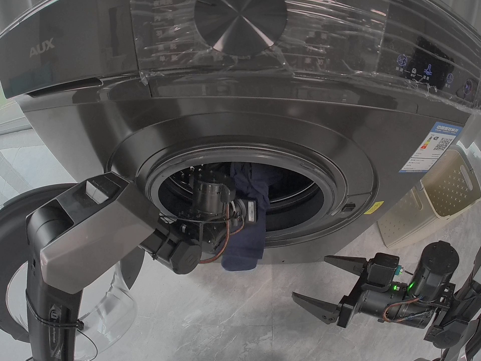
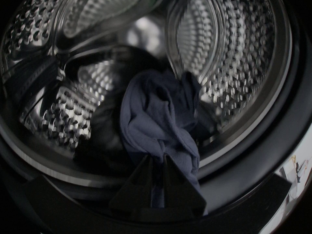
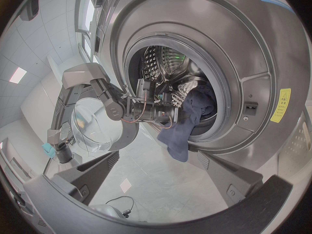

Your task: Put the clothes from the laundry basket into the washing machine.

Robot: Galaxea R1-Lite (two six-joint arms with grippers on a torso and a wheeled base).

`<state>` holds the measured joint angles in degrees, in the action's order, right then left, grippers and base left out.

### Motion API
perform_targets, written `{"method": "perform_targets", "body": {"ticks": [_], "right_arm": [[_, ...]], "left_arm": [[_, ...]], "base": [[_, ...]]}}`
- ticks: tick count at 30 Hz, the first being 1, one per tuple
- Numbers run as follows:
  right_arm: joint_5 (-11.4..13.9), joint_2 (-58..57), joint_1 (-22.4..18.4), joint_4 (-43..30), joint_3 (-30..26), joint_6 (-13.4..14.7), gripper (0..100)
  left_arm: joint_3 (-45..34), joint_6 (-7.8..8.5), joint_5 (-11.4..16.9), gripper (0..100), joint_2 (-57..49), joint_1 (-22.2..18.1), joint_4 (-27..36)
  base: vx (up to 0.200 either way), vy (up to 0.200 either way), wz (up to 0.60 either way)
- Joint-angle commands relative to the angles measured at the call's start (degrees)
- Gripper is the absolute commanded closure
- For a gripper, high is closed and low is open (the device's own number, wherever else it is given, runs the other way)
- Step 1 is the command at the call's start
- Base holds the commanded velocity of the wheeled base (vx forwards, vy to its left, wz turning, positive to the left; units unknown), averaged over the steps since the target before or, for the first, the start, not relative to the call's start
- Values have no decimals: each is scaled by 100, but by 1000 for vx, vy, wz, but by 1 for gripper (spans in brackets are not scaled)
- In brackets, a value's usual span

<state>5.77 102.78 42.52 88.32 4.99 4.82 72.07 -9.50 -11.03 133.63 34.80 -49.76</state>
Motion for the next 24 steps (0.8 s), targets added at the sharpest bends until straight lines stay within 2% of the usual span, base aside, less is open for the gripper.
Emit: {"method": "perform_targets", "body": {"ticks": [1,8,13,14,22,24], "right_arm": [[3,-30,2,1,90,2,0],[3,-30,2,1,108,2,0],[3,-30,2,1,117,2,0],[3,-30,2,1,117,2,0],[3,-30,2,1,108,2,0],[3,-21,11,1,108,2,0]], "left_arm": [[1274,-35,-4,100,567,-167,-693],[2338,-70,-74,100,1156,-308,-1044],[2276,-105,-92,100,1121,-281,-1036],[2215,-105,-92,0,1086,-264,-1036],[1441,-123,-83,0,523,-132,-631],[1195,-114,-4,0,453,-114,-482]], "base": [[0,0,0],[0,0,0],[0,0,0],[0,0,0],[0,0,0],[0,0,0]]}}
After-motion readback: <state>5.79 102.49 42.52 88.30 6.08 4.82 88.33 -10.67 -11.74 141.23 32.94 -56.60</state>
